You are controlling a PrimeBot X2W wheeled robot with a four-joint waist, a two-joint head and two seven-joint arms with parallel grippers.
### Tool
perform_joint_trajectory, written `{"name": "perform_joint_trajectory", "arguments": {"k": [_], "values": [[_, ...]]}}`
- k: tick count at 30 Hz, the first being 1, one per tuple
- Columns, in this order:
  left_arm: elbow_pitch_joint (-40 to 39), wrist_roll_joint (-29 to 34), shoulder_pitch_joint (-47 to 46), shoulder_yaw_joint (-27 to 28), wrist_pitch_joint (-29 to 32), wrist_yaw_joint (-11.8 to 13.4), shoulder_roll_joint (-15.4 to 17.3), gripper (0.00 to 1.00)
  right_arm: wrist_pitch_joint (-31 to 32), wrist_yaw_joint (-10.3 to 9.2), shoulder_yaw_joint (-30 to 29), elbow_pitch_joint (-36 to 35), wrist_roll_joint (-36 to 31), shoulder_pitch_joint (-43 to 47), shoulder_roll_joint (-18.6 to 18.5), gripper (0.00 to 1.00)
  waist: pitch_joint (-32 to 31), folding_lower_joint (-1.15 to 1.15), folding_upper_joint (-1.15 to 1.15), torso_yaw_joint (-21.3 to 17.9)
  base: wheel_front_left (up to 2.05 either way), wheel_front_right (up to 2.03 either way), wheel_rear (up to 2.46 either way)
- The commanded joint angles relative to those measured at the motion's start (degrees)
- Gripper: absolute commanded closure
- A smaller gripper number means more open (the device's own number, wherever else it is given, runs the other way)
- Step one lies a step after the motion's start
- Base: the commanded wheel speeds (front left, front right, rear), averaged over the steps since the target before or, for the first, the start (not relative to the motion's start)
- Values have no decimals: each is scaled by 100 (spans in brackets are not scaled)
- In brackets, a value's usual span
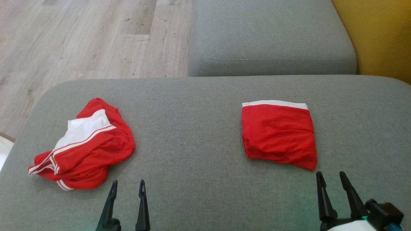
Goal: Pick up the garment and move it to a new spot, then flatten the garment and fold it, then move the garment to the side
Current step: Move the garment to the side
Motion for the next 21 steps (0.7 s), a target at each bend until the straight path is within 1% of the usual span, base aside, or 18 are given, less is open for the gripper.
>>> {"name": "perform_joint_trajectory", "arguments": {"k": [1, 10, 16, 21], "values": [[-159, 52, -238, 199, -29, 37, -26, 0, -61, 37, 99, -158, -35, -233, -65, 0, -2, 0, 0, 3, 0, 0, 0], [-117, 81, -289, 185, -29, 38, -27, 0, -61, 37, 96, -153, -74, -235, -43, 0, 40, 0, 0, 26, 0, 0, 0], [-150, 86, -352, 131, -29, 56, -27, 0, -61, 37, 76, -166, -105, -307, -70, 0, 215, 0, 0, 55, 0, 0, 0], [-264, 32, -431, -21, -29, 71, -27, 0, -61, 37, 122, -82, -84, -630, -218, 0, 473, 0, 0, 51, 0, 0, 0]]}}
